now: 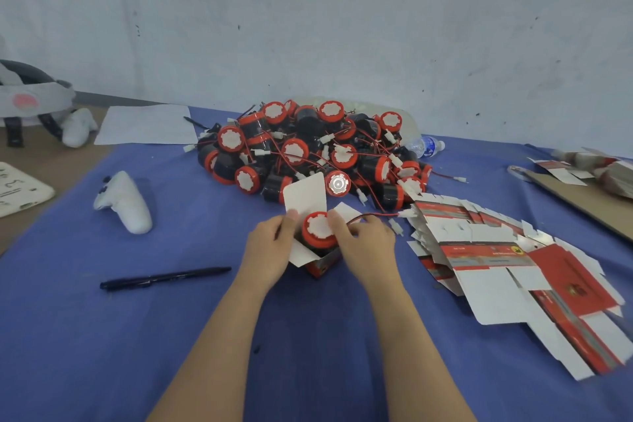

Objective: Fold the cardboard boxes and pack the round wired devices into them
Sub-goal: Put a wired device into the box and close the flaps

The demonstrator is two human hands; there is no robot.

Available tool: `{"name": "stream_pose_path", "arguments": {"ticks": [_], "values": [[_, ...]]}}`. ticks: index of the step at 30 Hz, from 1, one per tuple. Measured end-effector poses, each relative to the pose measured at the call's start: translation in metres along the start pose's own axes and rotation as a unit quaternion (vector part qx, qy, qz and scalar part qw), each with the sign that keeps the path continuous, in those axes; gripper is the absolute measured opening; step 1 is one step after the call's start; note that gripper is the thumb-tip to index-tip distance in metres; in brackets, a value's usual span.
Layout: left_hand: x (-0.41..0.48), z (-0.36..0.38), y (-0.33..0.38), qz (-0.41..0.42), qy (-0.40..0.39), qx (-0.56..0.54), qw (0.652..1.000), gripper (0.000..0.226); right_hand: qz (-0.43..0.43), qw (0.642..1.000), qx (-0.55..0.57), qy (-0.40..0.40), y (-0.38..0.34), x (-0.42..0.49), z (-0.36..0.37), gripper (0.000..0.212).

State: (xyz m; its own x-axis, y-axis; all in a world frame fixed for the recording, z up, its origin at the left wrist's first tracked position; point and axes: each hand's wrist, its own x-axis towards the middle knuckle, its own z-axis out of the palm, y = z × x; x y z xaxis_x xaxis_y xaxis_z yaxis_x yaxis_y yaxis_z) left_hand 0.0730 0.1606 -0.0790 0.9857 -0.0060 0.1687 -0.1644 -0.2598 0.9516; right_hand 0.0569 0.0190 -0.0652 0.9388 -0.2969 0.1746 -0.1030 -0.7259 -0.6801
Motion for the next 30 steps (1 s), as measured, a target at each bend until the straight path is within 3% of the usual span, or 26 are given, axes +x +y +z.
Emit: {"name": "stream_pose_path", "arguments": {"ticks": [3,6,8,10,12,14,15,16,19,23,25,27,30], "values": [[-0.001,0.000,0.005,-0.051,-0.027,-0.064,0.996,0.034,0.023,0.990,-0.139,-0.008,-0.002,-0.003,0.005,0.057],[-0.006,0.004,0.012,-0.072,-0.060,-0.104,0.990,0.024,0.052,0.988,-0.146,0.026,-0.009,-0.007,0.007,0.053],[-0.007,0.007,0.016,-0.088,-0.023,-0.082,0.992,0.042,0.057,0.986,-0.148,0.050,-0.011,-0.007,0.008,0.054],[-0.010,0.008,0.021,-0.082,0.084,-0.047,0.992,0.064,0.071,0.988,-0.116,0.068,-0.011,-0.006,0.009,0.056],[-0.021,0.010,0.031,0.057,0.202,0.046,0.977,0.054,0.085,0.991,-0.069,0.077,-0.010,-0.005,0.010,0.062],[-0.032,0.020,0.039,0.221,0.236,0.204,0.924,0.019,0.086,0.993,0.004,0.084,-0.009,-0.003,0.011,0.067],[-0.037,0.026,0.042,0.260,0.204,0.283,0.900,0.009,0.080,0.992,0.040,0.086,-0.008,-0.002,0.012,0.068],[-0.040,0.031,0.042,0.255,0.145,0.347,0.891,0.013,0.074,0.992,0.057,0.088,-0.006,-0.001,0.012,0.070],[-0.038,0.029,0.033,0.155,0.002,0.444,0.883,0.025,0.051,0.983,0.118,0.132,0.002,0.004,0.008,0.058],[-0.033,0.021,0.030,0.157,-0.033,0.483,0.861,0.035,0.055,0.890,0.378,0.247,0.003,0.008,-0.020,0.009],[-0.029,0.019,0.032,0.148,-0.031,0.481,0.864,0.044,0.045,0.847,0.472,0.240,0.002,0.008,-0.030,0.020],[-0.025,0.016,0.032,0.135,-0.021,0.479,0.867,0.047,0.001,0.867,0.454,0.205,-0.003,0.005,-0.035,0.026],[-0.022,0.014,0.030,0.138,-0.017,0.478,0.867,0.040,-0.062,0.906,0.394,0.142,-0.012,0.002,-0.033,0.015]]}}
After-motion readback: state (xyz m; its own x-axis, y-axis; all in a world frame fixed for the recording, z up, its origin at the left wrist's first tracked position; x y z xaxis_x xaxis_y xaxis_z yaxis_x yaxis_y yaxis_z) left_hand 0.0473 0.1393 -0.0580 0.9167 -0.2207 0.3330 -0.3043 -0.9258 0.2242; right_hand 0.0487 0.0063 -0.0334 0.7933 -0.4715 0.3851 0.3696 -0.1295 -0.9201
